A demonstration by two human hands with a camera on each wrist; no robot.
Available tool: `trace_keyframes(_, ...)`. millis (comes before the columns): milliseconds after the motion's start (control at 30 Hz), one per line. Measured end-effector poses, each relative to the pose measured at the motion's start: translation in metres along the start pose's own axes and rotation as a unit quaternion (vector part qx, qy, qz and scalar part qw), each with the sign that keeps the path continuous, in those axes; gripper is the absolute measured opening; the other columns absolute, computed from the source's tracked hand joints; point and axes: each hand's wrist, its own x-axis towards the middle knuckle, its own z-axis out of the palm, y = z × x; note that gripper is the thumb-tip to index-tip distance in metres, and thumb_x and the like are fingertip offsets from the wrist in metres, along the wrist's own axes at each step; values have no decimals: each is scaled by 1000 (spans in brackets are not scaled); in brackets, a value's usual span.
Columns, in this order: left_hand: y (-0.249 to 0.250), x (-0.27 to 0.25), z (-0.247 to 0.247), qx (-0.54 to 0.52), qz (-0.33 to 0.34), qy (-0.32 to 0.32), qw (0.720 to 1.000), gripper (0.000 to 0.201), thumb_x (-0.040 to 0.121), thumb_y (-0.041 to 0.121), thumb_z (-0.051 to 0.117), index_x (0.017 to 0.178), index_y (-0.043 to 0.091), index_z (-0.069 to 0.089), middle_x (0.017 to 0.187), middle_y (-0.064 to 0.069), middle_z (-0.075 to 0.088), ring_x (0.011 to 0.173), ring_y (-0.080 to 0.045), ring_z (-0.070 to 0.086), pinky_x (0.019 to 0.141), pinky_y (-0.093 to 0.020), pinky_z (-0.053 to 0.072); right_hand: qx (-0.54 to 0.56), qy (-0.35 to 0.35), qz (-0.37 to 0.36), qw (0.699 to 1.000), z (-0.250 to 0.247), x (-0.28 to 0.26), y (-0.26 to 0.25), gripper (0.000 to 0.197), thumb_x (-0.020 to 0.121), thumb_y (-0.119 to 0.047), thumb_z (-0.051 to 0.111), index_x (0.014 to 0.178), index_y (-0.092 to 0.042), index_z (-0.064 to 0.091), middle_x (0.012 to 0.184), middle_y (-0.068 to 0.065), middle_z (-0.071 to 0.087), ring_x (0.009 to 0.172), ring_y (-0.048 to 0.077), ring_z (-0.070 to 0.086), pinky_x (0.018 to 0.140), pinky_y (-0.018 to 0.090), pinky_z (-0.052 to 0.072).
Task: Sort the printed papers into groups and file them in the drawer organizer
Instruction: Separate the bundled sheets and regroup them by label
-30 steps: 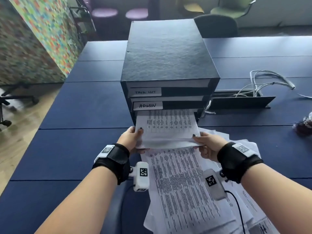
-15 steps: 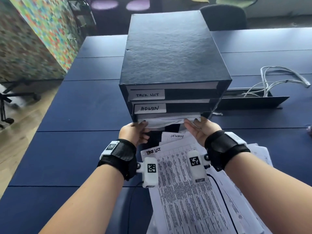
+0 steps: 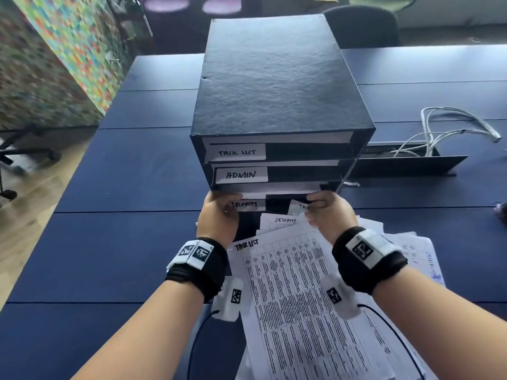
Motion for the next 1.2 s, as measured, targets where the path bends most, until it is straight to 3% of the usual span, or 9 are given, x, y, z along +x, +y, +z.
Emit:
trace_keyframes(67, -3, -5, 0, 81, 95, -18, 992, 40, 84, -2, 51, 112, 21, 69, 119, 4, 53, 107, -14, 50, 94, -16, 38, -267, 4, -144, 953, 3, -10, 3, 31, 90, -8, 52, 118, -16, 60, 115, -2, 61, 106, 17, 58, 98, 30, 45)
trace_keyframes(133, -4, -6, 2, 153, 131, -55, 978, 44, 86, 8, 53, 127, 23, 59, 133, 0, 52, 123, -20, 45, 104, -26, 37, -388, -49, -218, 894, 8, -16, 1, 48, 92, -16, 51, 138, -21, 42, 147, -5, 36, 138, 16, 29, 115, 33, 24)
trace_keyframes(200, -2, -6, 3, 202, 105, -116, 967, 52, 93, 21, 48, 143, 28, 38, 148, -1, 39, 136, -22, 35, 111, -33, 32, -473, -103, -202, 851, 12, -14, -1, 62, 95, -27, 46, 149, -23, 15, 157, -8, 9, 145, 13, 0, 119, 40, 4)
trace_keyframes(300, 6, -4, 1, 232, 84, -169, 954, 60, 98, 29, 40, 151, 29, 13, 156, 0, 23, 143, -20, 22, 113, -31, 24, -533, -130, -156, 821, 17, -2, -1, 64, 98, -40, 34, 150, -24, -1, 158, -9, -2, 144, 13, -10, 118, 45, -5)
trace_keyframes(633, 22, 24, 5, 297, 86, -206, 928, 52, 98, 39, 38, 146, 19, 30, 146, -4, 40, 135, -24, 35, 110, -31, 29, -562, -129, -117, 808, 26, 26, -20, 63, 97, -52, 23, 149, -20, 10, 156, 3, 17, 145, 23, 7, 117, 43, -2)
trace_keyframes(767, 24, 25, 0, 290, 77, -227, 926, 56, 98, 37, 42, 149, 21, 25, 147, -5, 37, 135, -25, 35, 109, -31, 31, -555, -135, -82, 817, 25, 27, -27, 60, 97, -49, 26, 149, -21, 13, 155, 5, 21, 145, 25, 10, 118, 43, -2)
trace_keyframes(900, 19, 12, -4, 251, 85, -205, 942, 54, 95, 26, 49, 146, 28, 31, 153, 3, 29, 139, -17, 30, 110, -25, 28, -533, -153, -97, 826, 19, 17, -25, 64, 97, -41, 37, 150, -23, 5, 158, 1, 9, 146, 20, 1, 118, 44, -2)
trace_keyframes(1067, 11, -21, -11, 157, 137, -155, 966, 35, 91, 7, 49, 115, 25, 66, 125, 8, 59, 112, -15, 57, 95, -19, 41, -504, -163, -109, 841, -2, -11, -10, 66, 96, -31, 45, 150, -24, 7, 158, -5, 0, 145, 17, -1, 118, 47, 4)
trace_keyframes(1200, -7, -43, -11, 164, 41, -128, 977, 33, 90, 12, 52, 120, 20, 63, 122, -3, 57, 112, -22, 53, 96, -28, 42, -484, -152, -98, 856, -27, -41, 11, 63, 94, -31, 48, 149, -24, 18, 157, -3, 14, 143, 17, 17, 117, 34, 17)
